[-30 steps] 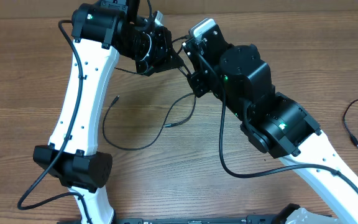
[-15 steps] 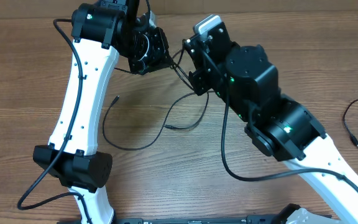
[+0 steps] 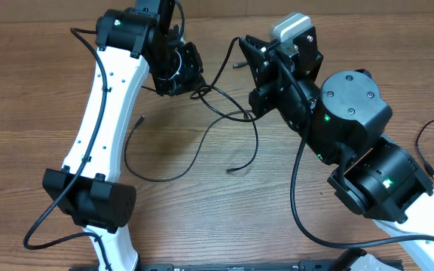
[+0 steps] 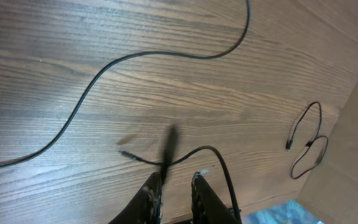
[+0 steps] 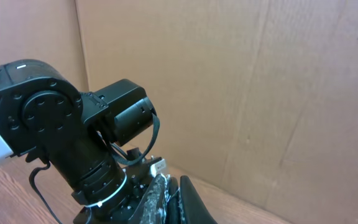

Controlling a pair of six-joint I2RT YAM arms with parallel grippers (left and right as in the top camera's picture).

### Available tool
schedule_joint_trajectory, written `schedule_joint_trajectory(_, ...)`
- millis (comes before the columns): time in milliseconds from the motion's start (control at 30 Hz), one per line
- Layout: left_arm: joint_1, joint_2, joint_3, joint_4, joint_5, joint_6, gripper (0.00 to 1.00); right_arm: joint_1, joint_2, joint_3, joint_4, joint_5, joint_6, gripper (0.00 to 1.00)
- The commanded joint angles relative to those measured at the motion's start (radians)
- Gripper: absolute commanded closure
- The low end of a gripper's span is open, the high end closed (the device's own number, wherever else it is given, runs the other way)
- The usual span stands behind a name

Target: Untangle cables

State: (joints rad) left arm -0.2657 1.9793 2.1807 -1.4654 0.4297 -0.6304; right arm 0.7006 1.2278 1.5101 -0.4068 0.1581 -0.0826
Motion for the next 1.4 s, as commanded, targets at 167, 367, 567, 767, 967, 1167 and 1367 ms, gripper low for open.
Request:
schedule_joint_trajectory(167,0.012,-0.005,-0.013,0.097,0.249,0.205,0.82,-0.003,-0.003,0.016,-0.019,0.184,0.005,0.96)
schedule_joint_trajectory(367,0.038,-0.005,-0.013,0.153,0.548,0.512,0.81,-0.003,-0.003,0.016,-0.075,0.290,0.069,0.96)
schedule_joint_trajectory(567,0.044,-0.005,-0.013,0.085,0.567,0.673,0.80,-0.003,0.000,0.016,-0.076,0.350,0.140,0.96)
schedule_joint_trajectory(767,0.032,-0.005,-0.013,0.044,0.674,0.836,0.82,-0.003,0.020,0.016,-0.056,0.349,0.234,0.96)
schedule_joint_trajectory(967,0.018,-0.005,-0.013,0.050,0.717,0.916,0.82,-0.003,0.052,0.015,-0.050,0.333,0.352,0.96)
schedule_joint_trajectory(1167,0.009,-0.005,-0.013,0.064,0.622,0.915,0.82,-0.003,0.051,0.016,0.055,0.203,0.406,0.96)
schedule_joint_trajectory(1367,0.003,-0.005,-0.013,0.072,0.579,0.902,0.82,-0.003,0.042,0.016,0.097,0.081,0.503,0.96)
